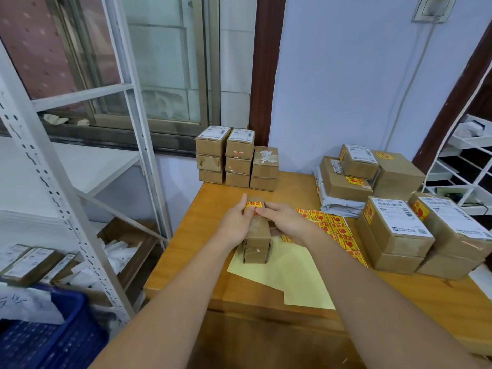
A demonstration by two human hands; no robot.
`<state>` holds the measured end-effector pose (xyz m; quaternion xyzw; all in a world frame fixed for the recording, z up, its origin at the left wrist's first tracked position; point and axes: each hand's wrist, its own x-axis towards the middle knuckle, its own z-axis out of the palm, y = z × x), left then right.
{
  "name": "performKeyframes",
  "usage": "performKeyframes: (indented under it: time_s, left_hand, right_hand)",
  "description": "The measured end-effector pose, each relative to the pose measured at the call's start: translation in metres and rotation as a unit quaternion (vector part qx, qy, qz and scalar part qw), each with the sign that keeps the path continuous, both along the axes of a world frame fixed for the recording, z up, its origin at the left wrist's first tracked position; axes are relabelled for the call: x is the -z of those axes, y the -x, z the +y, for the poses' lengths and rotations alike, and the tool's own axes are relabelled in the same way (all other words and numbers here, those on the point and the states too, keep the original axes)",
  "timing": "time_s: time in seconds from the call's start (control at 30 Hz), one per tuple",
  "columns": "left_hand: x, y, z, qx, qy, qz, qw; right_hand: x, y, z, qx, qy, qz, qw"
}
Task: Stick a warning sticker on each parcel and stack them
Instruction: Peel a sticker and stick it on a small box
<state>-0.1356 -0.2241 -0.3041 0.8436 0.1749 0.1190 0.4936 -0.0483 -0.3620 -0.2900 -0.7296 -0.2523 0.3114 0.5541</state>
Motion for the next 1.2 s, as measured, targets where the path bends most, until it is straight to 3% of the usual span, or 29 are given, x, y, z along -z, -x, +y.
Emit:
performKeyframes:
  time_s: [0.23,0.4,0.53,0.67,0.83,1.0,1.2]
  left_hand:
    - [-0.002,0.002,-0.001,0.001,-0.007,0.006,1.000]
    - [0.001,0.002,0.003,0.004,0.005,0.007,1.000]
    - [0.000,0.003,0.003,0.009,0.012,0.003,1.000]
    - [0.001,0.003,0.002,0.008,0.031,-0.002,0.999]
    - [0.001,0.005,0.001,0.010,0.073,-0.017,0.997]
    - [0.006,0.006,-0.002,-0.009,0.166,-0.034,0.986]
    - [0.006,0.005,-0.004,-0.007,0.169,-0.027,0.985]
  right_hand:
    - [-0.010,0.000,0.001,0.028,0.021,0.031,0.999]
    - [-0.004,-0.001,0.006,0.064,0.008,-0.030,0.997]
    - [-0.003,-0.011,0.011,0.087,0.055,-0.073,0.992]
    - [-0.003,-0.013,0.015,0.100,0.063,-0.077,0.990]
    - [0.003,-0.010,0.022,0.150,0.091,-0.173,0.969]
    - [0.013,-0.007,0.029,0.187,0.073,-0.162,0.966]
    - [0.014,-0.003,0.031,0.194,0.091,-0.184,0.959]
